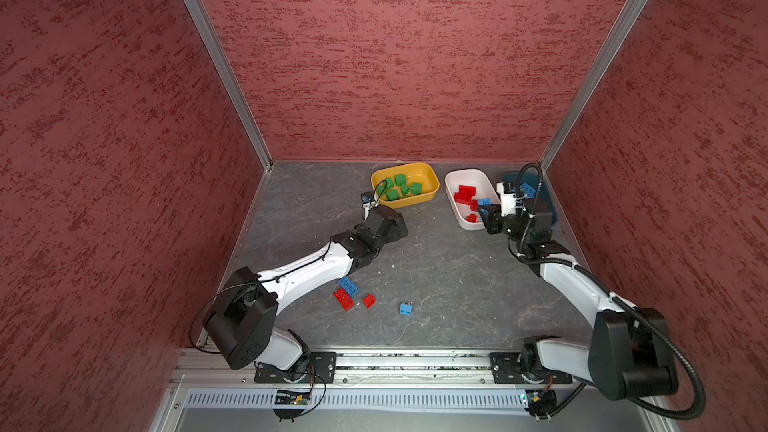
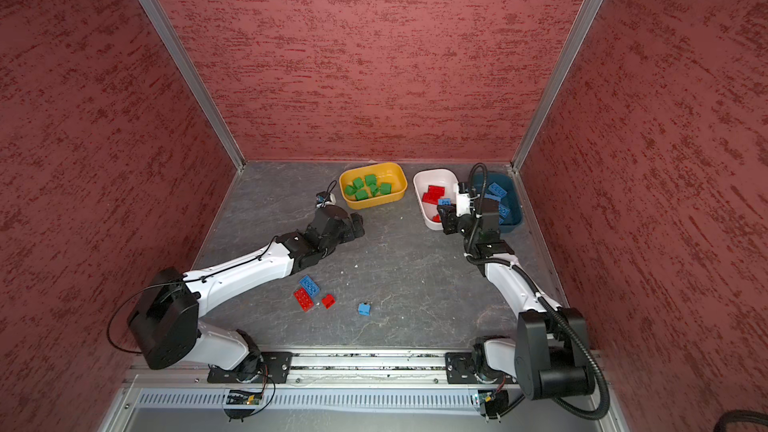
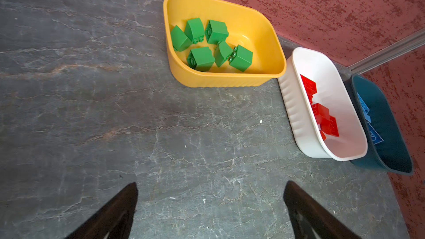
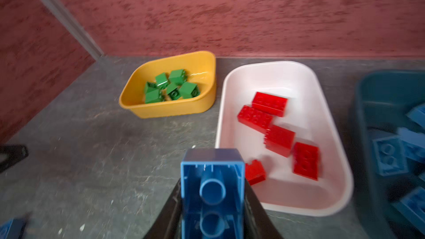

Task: Sort the legos into containers by color
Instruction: 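Carry the blue brick with the right gripper into the teal tub and release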

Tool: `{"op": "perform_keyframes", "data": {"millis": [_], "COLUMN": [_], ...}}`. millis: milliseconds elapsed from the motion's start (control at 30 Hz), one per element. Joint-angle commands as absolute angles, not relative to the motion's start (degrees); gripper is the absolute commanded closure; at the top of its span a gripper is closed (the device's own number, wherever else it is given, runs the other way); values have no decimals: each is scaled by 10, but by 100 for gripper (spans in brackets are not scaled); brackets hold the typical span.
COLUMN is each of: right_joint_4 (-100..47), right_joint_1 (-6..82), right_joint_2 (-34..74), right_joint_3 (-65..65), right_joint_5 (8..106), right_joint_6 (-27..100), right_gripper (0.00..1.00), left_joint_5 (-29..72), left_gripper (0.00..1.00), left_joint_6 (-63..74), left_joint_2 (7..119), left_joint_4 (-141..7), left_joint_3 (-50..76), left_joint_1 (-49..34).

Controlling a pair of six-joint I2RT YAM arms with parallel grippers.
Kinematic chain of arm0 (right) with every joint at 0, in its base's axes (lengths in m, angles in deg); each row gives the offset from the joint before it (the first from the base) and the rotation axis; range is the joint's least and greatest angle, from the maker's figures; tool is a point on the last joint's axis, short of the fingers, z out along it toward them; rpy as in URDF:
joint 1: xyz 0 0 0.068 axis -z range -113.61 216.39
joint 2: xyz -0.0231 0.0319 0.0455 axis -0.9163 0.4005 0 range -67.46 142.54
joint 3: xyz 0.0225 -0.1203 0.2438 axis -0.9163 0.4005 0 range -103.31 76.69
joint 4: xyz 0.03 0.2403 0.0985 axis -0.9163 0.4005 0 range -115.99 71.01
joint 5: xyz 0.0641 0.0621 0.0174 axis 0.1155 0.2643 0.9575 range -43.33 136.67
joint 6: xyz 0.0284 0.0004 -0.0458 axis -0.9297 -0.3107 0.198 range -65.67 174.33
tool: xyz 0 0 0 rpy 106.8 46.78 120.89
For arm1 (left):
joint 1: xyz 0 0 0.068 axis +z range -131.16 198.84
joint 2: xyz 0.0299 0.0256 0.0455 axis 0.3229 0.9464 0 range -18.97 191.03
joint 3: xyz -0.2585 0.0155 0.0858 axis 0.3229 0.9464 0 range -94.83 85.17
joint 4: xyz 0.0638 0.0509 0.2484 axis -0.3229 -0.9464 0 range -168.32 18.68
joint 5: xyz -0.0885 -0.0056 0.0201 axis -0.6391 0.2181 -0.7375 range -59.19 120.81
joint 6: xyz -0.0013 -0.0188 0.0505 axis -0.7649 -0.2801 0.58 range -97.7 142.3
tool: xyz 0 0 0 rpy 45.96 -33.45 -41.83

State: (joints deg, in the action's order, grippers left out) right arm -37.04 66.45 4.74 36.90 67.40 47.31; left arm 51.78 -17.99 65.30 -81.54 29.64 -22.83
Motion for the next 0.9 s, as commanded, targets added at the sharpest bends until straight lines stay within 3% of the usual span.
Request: {"op": "perform_keyframes", "data": {"millis": [0, 200, 633, 733, 867], "right_joint_4": [-404, -366, -245, -185, -178], "right_joint_1": [730, 818, 852, 852, 851], "right_joint_2": [49, 119, 363, 399, 388], "right_joint_3": [368, 307, 67, 14, 19], "right_joint_5": [656, 642, 595, 598, 577], "right_joint_6": [395, 382, 417, 417, 411], "right_gripper": [78, 77, 74, 65, 41], "left_joint_5": [520, 541, 558, 571, 578], "left_gripper": [1, 0, 1, 1, 1], "left_joint_6": [-164, -160, -166, -177, -184], "left_joint_2": [654, 637, 617, 615, 612], "left_joint_4": [-812, -822, -839, -852, -858], "left_joint_3": [283, 294, 312, 310, 313], "left_joint_1": [-232, -232, -222, -220, -217]}}
